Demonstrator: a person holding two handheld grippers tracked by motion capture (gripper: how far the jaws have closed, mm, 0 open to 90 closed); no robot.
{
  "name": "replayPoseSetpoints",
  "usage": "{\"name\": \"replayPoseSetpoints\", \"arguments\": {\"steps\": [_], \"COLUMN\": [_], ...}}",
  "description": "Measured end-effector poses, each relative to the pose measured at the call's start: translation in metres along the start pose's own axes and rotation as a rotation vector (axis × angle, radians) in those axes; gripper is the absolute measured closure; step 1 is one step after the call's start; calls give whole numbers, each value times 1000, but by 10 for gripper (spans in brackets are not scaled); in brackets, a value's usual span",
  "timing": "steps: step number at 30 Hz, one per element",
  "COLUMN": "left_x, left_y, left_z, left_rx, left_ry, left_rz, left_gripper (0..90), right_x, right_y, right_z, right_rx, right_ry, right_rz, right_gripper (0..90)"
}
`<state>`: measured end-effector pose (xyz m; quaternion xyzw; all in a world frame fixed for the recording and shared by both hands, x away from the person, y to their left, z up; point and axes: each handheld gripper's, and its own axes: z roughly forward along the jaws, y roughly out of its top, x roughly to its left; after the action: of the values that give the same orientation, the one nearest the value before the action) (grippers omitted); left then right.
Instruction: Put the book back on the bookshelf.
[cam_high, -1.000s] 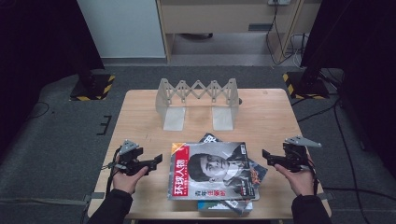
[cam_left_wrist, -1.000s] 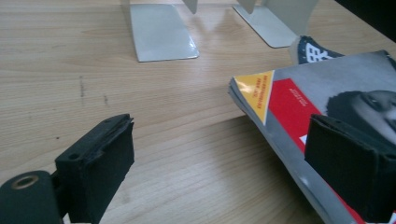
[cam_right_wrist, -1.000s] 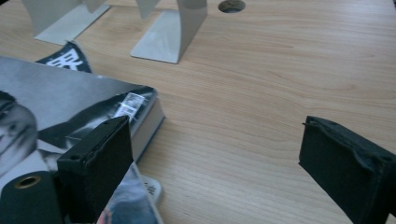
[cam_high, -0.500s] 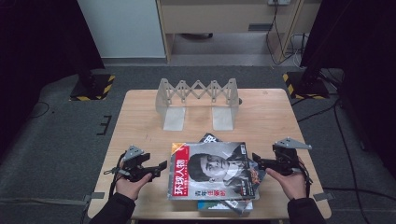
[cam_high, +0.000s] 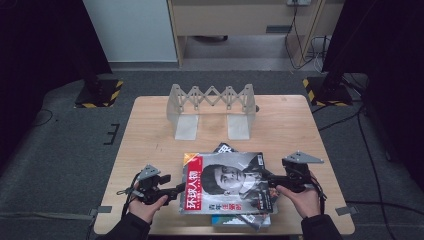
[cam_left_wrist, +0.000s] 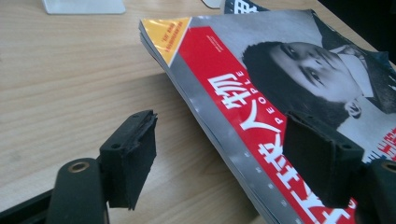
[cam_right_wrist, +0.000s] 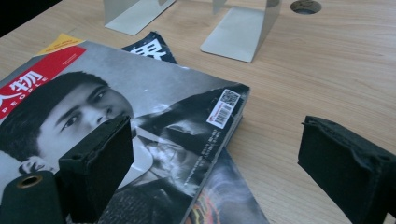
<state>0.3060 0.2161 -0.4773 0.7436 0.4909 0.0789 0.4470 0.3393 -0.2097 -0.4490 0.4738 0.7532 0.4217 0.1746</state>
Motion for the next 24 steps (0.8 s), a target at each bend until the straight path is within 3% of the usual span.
{"name": "replayPoseSetpoints", "arguments": {"steps": [4,7,19,24], "left_x": [-2,-5,-12,-14], "left_y": [-4,-8,-17,-21], "left_z": [0,2,8,16], "left_rx": [18,42,106,129], "left_ry": [-12,-43,-77,-135], "left_rz": [-4,-18,-25,-68], "left_gripper": [267,277,299,296], "right_x": [4,9,17,20], "right_y": [-2,-4,-12,-15], "right_z": [3,7,16,21], "right_rx": [8,22,48,68], "right_ry": [11,25,52,70], "right_rz": [-5,-18,-32,-31], "right_gripper": [110,112,146,170]}}
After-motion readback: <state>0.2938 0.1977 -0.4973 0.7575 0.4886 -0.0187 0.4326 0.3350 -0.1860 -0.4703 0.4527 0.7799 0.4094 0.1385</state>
